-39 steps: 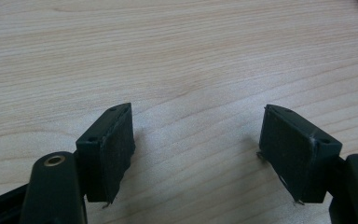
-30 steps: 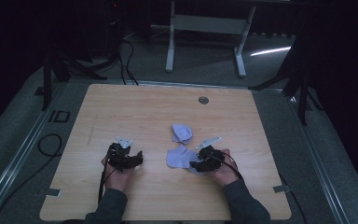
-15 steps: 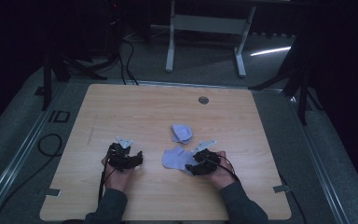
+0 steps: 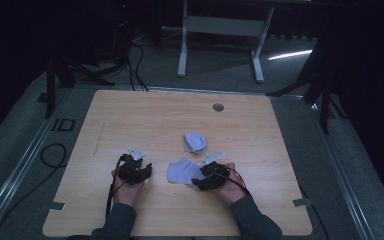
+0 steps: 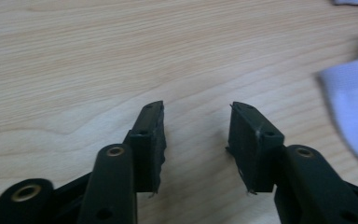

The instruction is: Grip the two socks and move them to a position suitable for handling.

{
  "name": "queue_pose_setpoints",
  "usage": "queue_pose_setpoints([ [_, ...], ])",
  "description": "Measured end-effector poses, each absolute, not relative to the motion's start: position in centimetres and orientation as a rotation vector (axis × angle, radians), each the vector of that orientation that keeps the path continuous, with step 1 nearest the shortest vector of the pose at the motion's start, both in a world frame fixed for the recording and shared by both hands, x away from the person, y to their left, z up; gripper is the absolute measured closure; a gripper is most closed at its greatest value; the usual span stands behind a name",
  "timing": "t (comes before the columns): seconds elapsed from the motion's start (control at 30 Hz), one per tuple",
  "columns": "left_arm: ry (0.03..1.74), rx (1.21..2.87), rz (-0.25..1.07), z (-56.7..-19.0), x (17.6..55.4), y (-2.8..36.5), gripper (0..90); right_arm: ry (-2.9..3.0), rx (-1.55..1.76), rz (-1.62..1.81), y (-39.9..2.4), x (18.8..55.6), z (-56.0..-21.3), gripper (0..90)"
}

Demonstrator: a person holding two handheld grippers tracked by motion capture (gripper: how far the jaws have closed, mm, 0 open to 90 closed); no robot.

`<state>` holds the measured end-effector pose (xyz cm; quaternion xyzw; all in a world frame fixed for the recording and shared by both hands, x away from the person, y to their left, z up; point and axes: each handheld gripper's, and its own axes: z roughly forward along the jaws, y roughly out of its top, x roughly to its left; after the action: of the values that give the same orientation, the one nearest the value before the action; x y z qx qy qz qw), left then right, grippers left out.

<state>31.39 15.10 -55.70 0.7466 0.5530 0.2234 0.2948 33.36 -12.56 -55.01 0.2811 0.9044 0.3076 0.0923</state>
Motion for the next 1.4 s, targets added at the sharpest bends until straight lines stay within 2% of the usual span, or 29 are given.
queue_pose_setpoints([
  [0.27,1.365,2.002,0.567,-55.1,30.6,13.9,68.6,2.699,0.838,0.935,-12.0,33.2,-55.0,44.9],
  [0.4,1.286,2.004,0.522,-55.0,30.1,12.8,71.8,2.706,0.826,0.940,-11.6,33.1,-55.0,44.9],
  [0.8,1.146,2.057,0.411,-55.5,29.5,10.8,71.9,2.715,0.799,0.950,-11.0,32.9,-55.1,45.1],
  [1.4,1.161,2.115,0.425,-55.8,29.2,10.5,75.2,2.717,0.861,0.938,-13.1,33.9,-54.6,46.2],
])
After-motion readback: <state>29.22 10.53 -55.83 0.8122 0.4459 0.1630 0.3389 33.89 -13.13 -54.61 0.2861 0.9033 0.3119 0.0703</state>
